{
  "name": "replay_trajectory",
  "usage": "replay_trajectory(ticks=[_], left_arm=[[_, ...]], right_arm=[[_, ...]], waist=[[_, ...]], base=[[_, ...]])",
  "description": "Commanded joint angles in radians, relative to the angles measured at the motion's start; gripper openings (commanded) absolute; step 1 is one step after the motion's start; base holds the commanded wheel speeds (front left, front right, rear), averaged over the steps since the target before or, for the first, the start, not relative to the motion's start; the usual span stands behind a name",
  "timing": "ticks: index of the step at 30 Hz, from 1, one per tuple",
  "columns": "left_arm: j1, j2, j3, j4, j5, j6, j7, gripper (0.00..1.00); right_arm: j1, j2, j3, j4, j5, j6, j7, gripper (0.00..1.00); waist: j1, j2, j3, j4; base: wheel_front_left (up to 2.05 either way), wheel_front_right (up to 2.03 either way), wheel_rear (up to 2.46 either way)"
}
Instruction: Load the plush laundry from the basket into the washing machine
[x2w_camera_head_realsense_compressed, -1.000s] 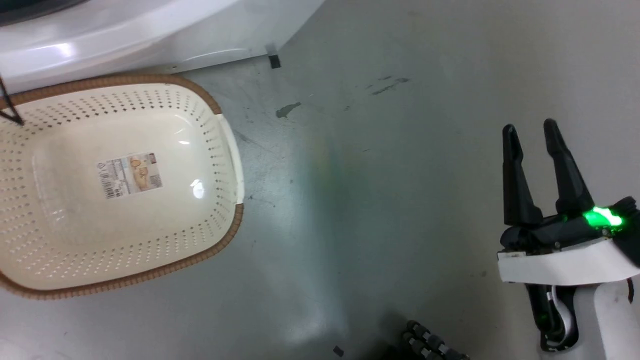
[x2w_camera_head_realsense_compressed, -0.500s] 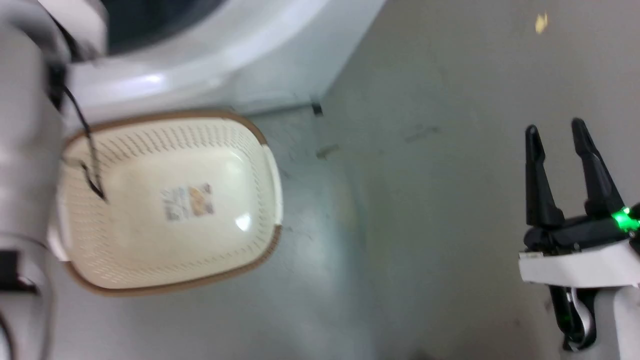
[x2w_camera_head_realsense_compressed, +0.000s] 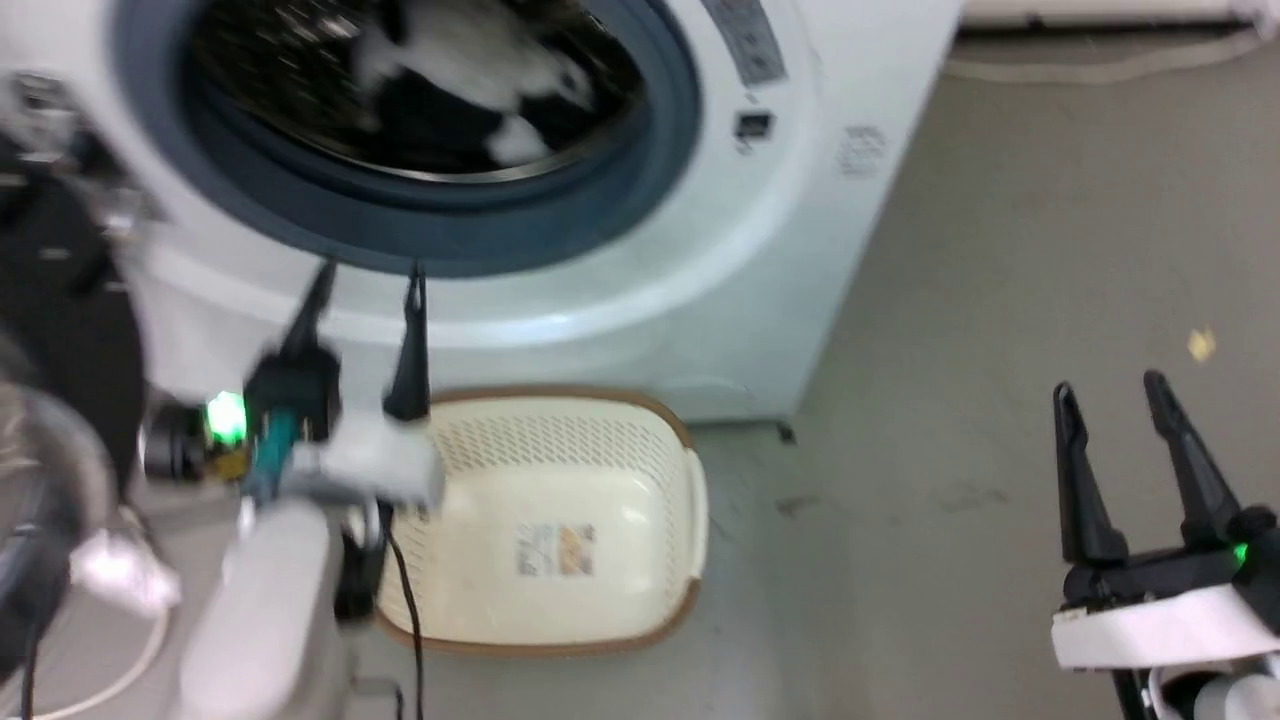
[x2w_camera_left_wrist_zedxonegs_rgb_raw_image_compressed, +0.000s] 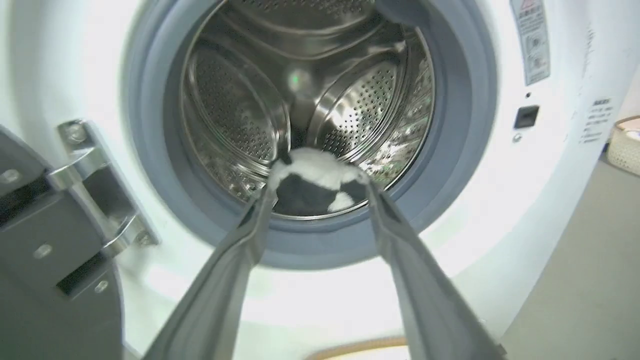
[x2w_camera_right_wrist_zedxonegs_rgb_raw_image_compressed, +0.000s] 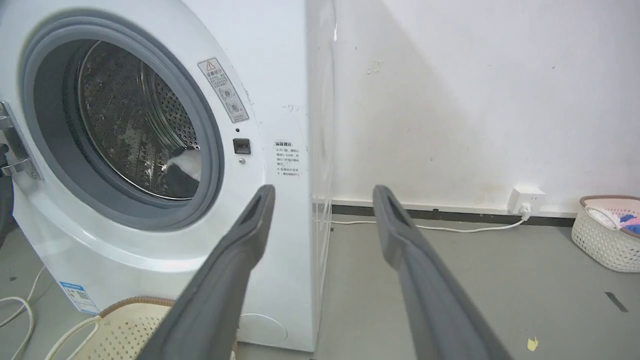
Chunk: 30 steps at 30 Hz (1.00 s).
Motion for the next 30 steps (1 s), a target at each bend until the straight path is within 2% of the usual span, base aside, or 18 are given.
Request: replay_trajectory(ticks=[1, 6, 14, 21, 26, 27, 30], left_arm=[[0.088, -0.014, 0.019, -0.070, -0.007, 0.017, -0.005, 1.00], [0.289, -0.057, 0.044, -0.207, -0.012, 0.030, -0.005, 1.00], [0.500, -0.114, 0.061, -0.283, -0.007, 0.036, -0.005, 1.00], [0.559, -0.128, 0.066, -0.285, 0.031, 0.049, -0.005, 1.00], [0.560, -0.138, 0.076, -0.302, 0.044, 0.035, -0.005, 1.00], [0.550, -0.136, 0.074, -0.297, 0.037, 0.036, -0.001, 0.00], [0.550, -0.136, 0.073, -0.297, 0.037, 0.035, 0.001, 0.00]], right_arm=[[0.025, -0.001, 0.003, 0.001, -0.007, -0.001, -0.004, 1.00], [0.071, 0.005, 0.018, 0.010, -0.006, -0.001, -0.004, 1.00], [0.148, 0.014, 0.059, 0.039, -0.007, -0.001, -0.004, 1.00], [0.176, 0.019, 0.077, 0.057, -0.010, -0.001, -0.004, 1.00], [0.182, 0.021, 0.081, 0.070, -0.007, -0.001, -0.004, 1.00], [0.163, 0.017, 0.079, 0.069, -0.007, 0.000, 0.000, 0.00], [0.162, 0.017, 0.080, 0.071, -0.007, 0.000, 0.001, 0.00]], waist=[[0.0004, 0.0000, -0.092, 0.082], [0.0004, 0.0000, -0.142, 0.110], [0.0004, 0.0000, -0.214, 0.125], [0.0004, 0.0000, -0.231, 0.129], [0.0004, 0.0000, -0.235, 0.135], [0.0005, 0.0000, -0.235, 0.135], [0.0005, 0.0000, -0.236, 0.136]], base=[[0.00, 0.00, 0.00], [0.00, 0.00, 0.00], [0.00, 0.00, 0.00], [0.00, 0.00, 0.00], [0.00, 0.00, 0.00], [0.00, 0.00, 0.00], [0.00, 0.00, 0.00]])
